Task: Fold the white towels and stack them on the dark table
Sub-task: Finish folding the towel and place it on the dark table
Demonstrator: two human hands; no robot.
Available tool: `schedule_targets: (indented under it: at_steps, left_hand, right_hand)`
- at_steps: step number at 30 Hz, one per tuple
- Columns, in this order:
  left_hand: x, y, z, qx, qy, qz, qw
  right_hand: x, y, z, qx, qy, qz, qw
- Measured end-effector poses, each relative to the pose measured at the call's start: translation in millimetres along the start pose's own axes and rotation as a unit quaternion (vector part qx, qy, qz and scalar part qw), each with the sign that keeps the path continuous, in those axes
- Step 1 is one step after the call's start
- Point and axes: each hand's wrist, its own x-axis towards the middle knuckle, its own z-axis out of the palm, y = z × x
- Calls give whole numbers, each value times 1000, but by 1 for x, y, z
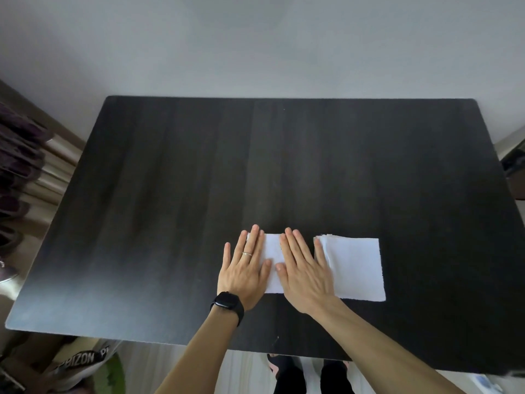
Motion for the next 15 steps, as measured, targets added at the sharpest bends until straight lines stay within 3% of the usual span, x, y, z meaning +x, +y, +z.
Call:
schedule_targets:
  at_steps: [11,15]
  left_hand:
    - [1,9,-16,7,-43,-19,999]
    - [12,32,-54,-6,-5,-18,1000]
  right_hand:
    - [3,0,-32,40,-68,-22,997]
    - [-14,28,-98,170,17,-17,985]
